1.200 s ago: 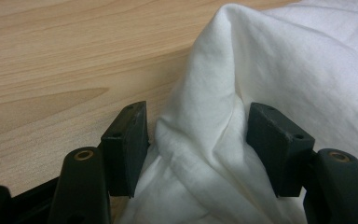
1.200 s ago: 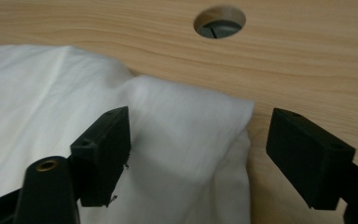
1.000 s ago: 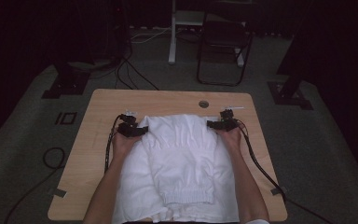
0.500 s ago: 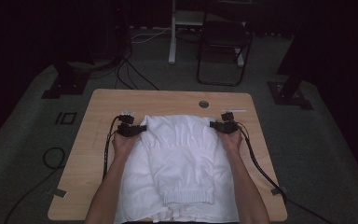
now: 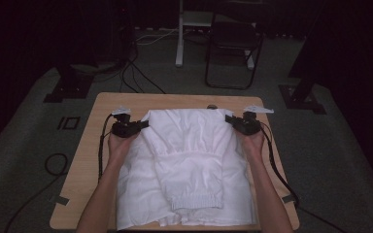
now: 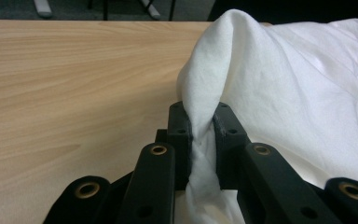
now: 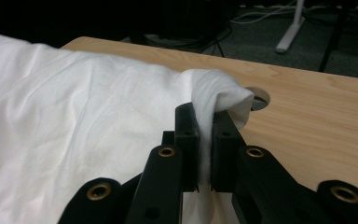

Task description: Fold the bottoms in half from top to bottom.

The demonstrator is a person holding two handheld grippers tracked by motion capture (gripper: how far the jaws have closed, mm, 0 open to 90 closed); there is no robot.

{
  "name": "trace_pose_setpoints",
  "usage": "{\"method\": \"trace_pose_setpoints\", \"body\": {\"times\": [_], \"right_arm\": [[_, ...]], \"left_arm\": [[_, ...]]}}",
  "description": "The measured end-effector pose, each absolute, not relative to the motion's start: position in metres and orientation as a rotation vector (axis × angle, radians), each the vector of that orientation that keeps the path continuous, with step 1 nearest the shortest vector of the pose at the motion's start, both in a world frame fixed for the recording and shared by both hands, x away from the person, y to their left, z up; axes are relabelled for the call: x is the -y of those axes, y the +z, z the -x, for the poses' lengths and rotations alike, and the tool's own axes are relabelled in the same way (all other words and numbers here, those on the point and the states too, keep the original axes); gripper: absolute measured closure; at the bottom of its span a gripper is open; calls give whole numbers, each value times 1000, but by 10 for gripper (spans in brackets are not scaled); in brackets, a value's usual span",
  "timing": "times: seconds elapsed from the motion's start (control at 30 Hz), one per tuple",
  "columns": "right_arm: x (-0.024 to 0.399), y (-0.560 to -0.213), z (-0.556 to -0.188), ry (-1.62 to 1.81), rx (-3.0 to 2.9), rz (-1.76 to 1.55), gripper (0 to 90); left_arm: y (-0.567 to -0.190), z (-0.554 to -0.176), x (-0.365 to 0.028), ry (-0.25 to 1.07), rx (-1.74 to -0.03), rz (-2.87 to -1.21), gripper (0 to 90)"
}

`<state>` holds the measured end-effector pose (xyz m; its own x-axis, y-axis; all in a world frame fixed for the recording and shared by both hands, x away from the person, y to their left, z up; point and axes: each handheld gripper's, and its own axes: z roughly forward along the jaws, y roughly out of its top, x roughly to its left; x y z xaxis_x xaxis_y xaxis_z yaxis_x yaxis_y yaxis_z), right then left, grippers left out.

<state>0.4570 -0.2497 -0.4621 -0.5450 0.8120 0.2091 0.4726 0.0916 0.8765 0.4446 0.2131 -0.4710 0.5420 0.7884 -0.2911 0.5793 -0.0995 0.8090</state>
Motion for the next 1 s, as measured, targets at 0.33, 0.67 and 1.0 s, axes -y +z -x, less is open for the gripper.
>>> {"method": "trace_pose_setpoints", "body": {"times": [0.33, 0.67, 1.0], "right_arm": [[262, -467, -389, 1494, -2074, -1151, 841], [266, -505, -329, 1445, -2204, -1164, 836], [250, -538, -312, 1255, -2381, -1187, 834]], "left_arm": [[-461, -389, -217, 245, -997, -1850, 799], [-500, -322, -219, 205, -977, -1957, 783], [-536, -313, -205, 236, -1033, -2073, 785]]}}
